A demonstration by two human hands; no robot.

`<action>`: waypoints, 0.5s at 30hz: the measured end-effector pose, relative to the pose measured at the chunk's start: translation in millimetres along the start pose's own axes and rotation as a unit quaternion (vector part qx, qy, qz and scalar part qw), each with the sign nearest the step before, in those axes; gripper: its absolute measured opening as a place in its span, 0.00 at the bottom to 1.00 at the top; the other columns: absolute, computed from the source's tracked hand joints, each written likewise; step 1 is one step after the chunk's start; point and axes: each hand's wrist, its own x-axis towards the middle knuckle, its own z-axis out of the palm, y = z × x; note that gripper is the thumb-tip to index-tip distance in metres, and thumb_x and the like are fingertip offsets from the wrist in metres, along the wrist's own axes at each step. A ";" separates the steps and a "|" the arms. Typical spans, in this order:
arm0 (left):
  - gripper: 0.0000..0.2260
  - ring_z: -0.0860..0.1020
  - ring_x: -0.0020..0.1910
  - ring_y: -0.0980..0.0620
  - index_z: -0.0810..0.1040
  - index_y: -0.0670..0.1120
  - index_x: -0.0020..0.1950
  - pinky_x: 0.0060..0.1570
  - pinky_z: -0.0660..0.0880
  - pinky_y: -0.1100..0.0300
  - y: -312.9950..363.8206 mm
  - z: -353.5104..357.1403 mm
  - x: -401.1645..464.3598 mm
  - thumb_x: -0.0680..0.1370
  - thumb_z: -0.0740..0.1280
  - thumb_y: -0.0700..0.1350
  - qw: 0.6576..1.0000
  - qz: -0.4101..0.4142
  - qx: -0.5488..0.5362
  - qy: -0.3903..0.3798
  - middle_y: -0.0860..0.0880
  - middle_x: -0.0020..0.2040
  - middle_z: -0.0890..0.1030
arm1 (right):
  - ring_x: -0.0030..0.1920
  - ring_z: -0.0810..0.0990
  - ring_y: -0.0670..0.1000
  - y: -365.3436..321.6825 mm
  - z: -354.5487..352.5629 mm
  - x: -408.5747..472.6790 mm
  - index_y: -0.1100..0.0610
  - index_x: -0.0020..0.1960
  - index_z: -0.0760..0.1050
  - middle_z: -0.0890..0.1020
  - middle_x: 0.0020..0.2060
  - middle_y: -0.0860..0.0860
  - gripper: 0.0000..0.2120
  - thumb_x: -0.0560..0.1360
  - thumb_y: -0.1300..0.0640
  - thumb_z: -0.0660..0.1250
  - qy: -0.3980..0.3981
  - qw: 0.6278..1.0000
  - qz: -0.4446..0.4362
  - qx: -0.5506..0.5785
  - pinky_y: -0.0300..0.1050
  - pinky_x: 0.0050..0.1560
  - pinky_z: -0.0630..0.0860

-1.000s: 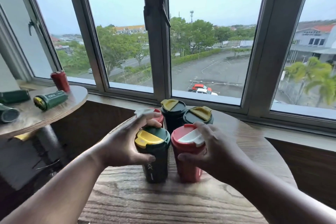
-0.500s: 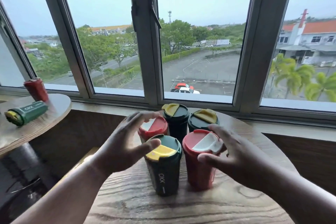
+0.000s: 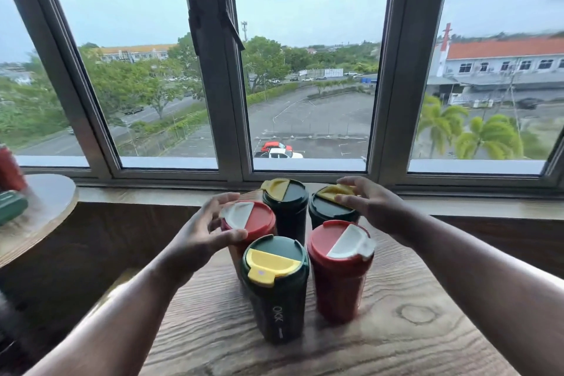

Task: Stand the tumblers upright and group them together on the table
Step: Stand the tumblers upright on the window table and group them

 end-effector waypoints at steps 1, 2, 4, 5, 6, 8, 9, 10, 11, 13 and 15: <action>0.37 0.80 0.58 0.50 0.74 0.55 0.67 0.50 0.78 0.64 -0.2 -0.6 0.6 0.59 0.79 0.56 1.000 0.001 0.003 0.000 0.49 0.60 0.82 | 0.60 0.79 0.52 0.2 2.1 0.9 0.46 0.67 0.73 0.79 0.62 0.52 0.25 0.71 0.45 0.72 -0.008 1.000 0.004 0.012 0.57 0.68 0.74; 0.37 0.80 0.58 0.50 0.74 0.55 0.67 0.49 0.77 0.64 -0.7 -1.2 1.5 0.58 0.78 0.56 1.000 0.002 0.007 0.001 0.49 0.59 0.82 | 0.59 0.80 0.53 0.0 4.4 0.2 0.45 0.66 0.73 0.80 0.61 0.52 0.25 0.70 0.46 0.72 -0.009 1.000 0.006 0.019 0.57 0.68 0.74; 0.35 0.80 0.59 0.50 0.75 0.55 0.66 0.51 0.78 0.62 -2.1 -2.5 3.5 0.59 0.78 0.55 1.000 0.003 0.007 -0.005 0.49 0.60 0.82 | 0.56 0.82 0.54 2.0 8.6 0.2 0.43 0.62 0.75 0.82 0.57 0.53 0.24 0.68 0.45 0.72 0.010 1.000 0.006 0.023 0.59 0.65 0.77; 0.35 0.80 0.60 0.50 0.75 0.56 0.66 0.53 0.78 0.60 -2.1 -3.3 4.0 0.59 0.78 0.55 1.000 0.004 0.008 -0.010 0.49 0.61 0.82 | 0.55 0.83 0.54 2.5 11.2 0.6 0.43 0.61 0.75 0.82 0.56 0.53 0.24 0.65 0.42 0.72 0.024 0.999 0.005 0.024 0.59 0.63 0.78; 0.35 0.79 0.61 0.50 0.75 0.56 0.66 0.55 0.78 0.58 -2.4 -4.4 4.7 0.60 0.78 0.55 1.000 0.003 0.010 -0.013 0.50 0.61 0.81 | 0.55 0.83 0.54 2.4 13.1 0.4 0.43 0.60 0.75 0.82 0.55 0.53 0.26 0.63 0.40 0.71 0.034 0.999 0.007 0.015 0.59 0.62 0.79; 0.35 0.79 0.62 0.51 0.75 0.56 0.66 0.58 0.78 0.56 -3.5 -5.6 6.2 0.60 0.78 0.55 1.000 0.003 0.014 -0.015 0.50 0.63 0.81 | 0.55 0.81 0.53 0.8 17.2 0.1 0.43 0.58 0.74 0.81 0.54 0.52 0.26 0.62 0.37 0.69 0.051 0.999 0.005 -0.005 0.58 0.61 0.79; 0.35 0.79 0.62 0.51 0.75 0.55 0.67 0.59 0.77 0.56 -3.8 -5.4 6.4 0.60 0.78 0.55 1.000 0.006 0.014 -0.015 0.50 0.63 0.81 | 0.55 0.81 0.53 0.9 18.6 0.7 0.43 0.57 0.73 0.81 0.54 0.51 0.25 0.62 0.37 0.68 0.063 0.998 0.002 -0.012 0.58 0.61 0.78; 0.35 0.79 0.62 0.51 0.75 0.55 0.67 0.58 0.77 0.57 -4.1 -4.5 6.8 0.60 0.78 0.56 1.000 0.008 0.012 -0.014 0.50 0.63 0.81 | 0.54 0.81 0.53 -0.1 19.7 -0.1 0.43 0.57 0.73 0.81 0.53 0.51 0.24 0.63 0.38 0.68 0.073 0.997 0.005 -0.021 0.58 0.61 0.78; 0.36 0.79 0.62 0.51 0.75 0.54 0.67 0.57 0.78 0.58 -5.1 -4.1 7.5 0.60 0.78 0.56 1.000 0.012 0.009 -0.012 0.50 0.62 0.81 | 0.54 0.80 0.53 -0.1 20.7 -0.1 0.44 0.57 0.73 0.81 0.53 0.51 0.22 0.65 0.39 0.69 0.081 0.996 0.003 -0.028 0.58 0.61 0.78; 0.36 0.79 0.61 0.51 0.75 0.54 0.66 0.55 0.78 0.59 -6.5 -3.1 8.8 0.60 0.78 0.56 1.000 0.015 0.003 -0.008 0.51 0.62 0.81 | 0.53 0.80 0.53 0.5 20.4 0.3 0.46 0.58 0.73 0.80 0.52 0.51 0.19 0.69 0.42 0.71 0.084 0.996 0.003 -0.030 0.57 0.60 0.78; 0.36 0.79 0.61 0.51 0.75 0.54 0.66 0.55 0.78 0.58 -9.3 -3.0 10.1 0.59 0.79 0.56 1.000 0.022 -0.002 -0.010 0.50 0.61 0.82 | 0.53 0.80 0.53 -0.1 18.8 1.6 0.46 0.57 0.73 0.81 0.52 0.52 0.18 0.70 0.43 0.73 0.080 0.996 0.011 -0.032 0.56 0.59 0.79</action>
